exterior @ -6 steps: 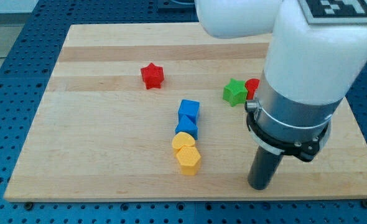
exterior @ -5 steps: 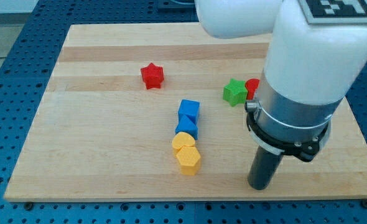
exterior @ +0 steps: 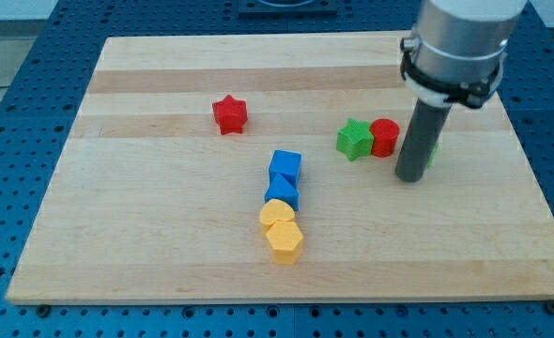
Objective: Place the green circle the top right of red circle
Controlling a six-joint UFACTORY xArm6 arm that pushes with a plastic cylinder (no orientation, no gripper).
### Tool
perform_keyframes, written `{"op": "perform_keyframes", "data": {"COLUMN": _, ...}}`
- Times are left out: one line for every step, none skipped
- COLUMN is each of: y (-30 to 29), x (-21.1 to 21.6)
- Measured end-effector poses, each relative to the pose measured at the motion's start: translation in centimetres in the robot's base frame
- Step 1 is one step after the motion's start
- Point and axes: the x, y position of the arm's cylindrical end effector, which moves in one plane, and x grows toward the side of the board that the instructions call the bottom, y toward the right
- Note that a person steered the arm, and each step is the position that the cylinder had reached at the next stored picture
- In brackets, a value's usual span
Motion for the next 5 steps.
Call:
{"op": "perform_keyframes", "data": {"y": 1.6, "x": -3.0}}
{"op": "perform_keyframes", "data": {"y": 3.8, "x": -3.8}}
{"op": "perform_keyframes", "data": {"y": 8.0, "x": -3.5}}
{"op": "perform_keyframes", "data": {"y": 11.7, "x": -3.8}}
{"op": "perform_keyframes", "data": {"y": 12.7, "x": -5.4}}
